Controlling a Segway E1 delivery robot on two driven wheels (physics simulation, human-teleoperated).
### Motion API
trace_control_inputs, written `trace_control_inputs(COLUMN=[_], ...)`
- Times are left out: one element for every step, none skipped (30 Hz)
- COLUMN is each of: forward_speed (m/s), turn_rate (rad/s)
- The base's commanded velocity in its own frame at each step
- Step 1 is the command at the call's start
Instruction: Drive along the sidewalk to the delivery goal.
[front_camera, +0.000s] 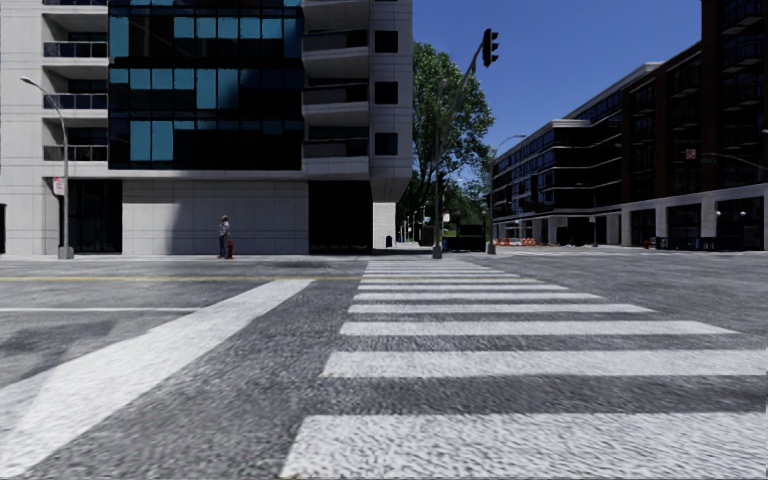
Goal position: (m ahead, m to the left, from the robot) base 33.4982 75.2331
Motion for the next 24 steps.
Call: trace_control_inputs(forward_speed=[2.00, 2.00, 2.00, 2.00, 2.00, 2.00, 2.00, 2.00, 2.00, 2.00, 2.00, 2.00, 2.00, 2.00, 2.00, 2.00, 2.00, 2.00, 2.00, 2.00, 2.00, 2.00, 2.00, 2.00], turn_rate=[-0.10, -0.10, -0.10, -0.10, -0.10, -0.10, -0.10, -0.10, -0.10, -0.10, -0.10, -0.10, -0.10, -0.10, -0.10, -0.10, -0.10, -0.10, -0.10, -0.10, -0.10, -0.10, -0.10, -0.09])
